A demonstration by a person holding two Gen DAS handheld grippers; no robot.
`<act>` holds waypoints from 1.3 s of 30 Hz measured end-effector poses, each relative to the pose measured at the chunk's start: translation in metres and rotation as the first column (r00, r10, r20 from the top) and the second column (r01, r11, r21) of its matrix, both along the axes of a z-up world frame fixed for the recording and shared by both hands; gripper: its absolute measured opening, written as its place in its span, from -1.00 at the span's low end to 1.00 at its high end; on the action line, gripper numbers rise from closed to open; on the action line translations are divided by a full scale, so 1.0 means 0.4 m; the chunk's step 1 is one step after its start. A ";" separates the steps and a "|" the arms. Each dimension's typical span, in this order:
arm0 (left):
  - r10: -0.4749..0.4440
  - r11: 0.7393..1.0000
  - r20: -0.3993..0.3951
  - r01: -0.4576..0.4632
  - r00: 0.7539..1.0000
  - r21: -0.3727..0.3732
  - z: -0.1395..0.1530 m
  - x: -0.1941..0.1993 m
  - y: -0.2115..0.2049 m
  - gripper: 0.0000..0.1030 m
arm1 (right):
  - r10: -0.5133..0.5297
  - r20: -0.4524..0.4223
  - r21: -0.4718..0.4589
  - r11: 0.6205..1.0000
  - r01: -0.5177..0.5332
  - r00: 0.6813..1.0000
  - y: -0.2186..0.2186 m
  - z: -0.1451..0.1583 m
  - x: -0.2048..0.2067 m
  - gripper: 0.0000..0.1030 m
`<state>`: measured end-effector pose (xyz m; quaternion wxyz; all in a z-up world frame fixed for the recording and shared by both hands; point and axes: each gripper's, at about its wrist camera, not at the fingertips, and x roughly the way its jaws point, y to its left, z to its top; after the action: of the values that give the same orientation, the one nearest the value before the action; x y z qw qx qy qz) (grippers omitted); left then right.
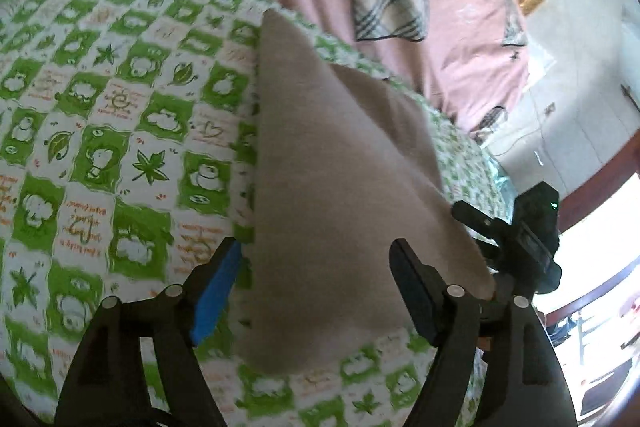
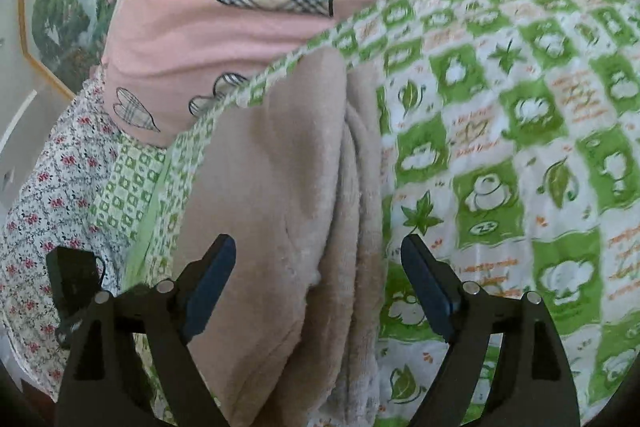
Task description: Fold small clothes
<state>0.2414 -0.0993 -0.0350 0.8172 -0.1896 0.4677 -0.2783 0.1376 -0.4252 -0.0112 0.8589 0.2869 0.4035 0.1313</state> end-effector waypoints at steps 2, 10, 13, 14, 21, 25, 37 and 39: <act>-0.014 1.000 -0.043 0.013 0.999 -0.009 -0.025 0.039 -0.009 0.55 | 0.009 -0.015 0.006 1.000 -0.009 1.000 0.004 -0.010 0.016 0.65; -0.081 0.989 -0.117 0.066 0.990 -0.129 -0.095 0.133 -0.045 0.60 | 0.006 -0.070 0.064 0.998 -0.001 0.998 -0.008 -0.044 0.049 0.65; -0.120 0.984 -0.114 0.104 0.986 -0.142 -0.114 0.140 -0.070 0.22 | -0.003 -0.095 0.030 1.000 0.005 0.995 0.004 -0.046 0.055 0.29; -0.122 0.985 -0.108 0.107 0.987 -0.136 -0.118 0.143 -0.076 0.13 | 0.008 -0.105 0.043 0.999 -0.003 0.994 0.011 -0.051 0.056 0.11; -0.140 0.984 -0.035 0.135 0.990 -0.113 -0.049 0.078 -0.048 -0.13 | 0.029 -0.051 0.038 0.999 -0.027 0.998 0.079 -0.005 0.003 -0.41; -0.139 0.985 0.023 0.141 0.990 -0.096 0.014 -0.002 0.017 -0.14 | 0.070 0.009 0.010 0.998 -0.070 0.998 0.149 0.043 -0.054 -0.42; -0.074 0.996 0.095 0.079 0.993 -0.048 0.082 -0.245 0.261 -0.14 | 0.200 0.093 0.044 0.978 -0.205 0.975 0.378 0.049 -0.204 -0.43; -0.062 0.997 0.101 0.067 0.993 -0.039 0.073 -0.285 0.294 -0.14 | 0.215 0.091 0.043 0.975 -0.219 0.972 0.404 0.036 -0.224 -0.43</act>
<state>0.1276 0.0182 -0.0060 0.8260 -0.1775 0.4260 -0.3236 0.0482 -0.2636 0.0034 0.8479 0.2579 0.3918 0.2472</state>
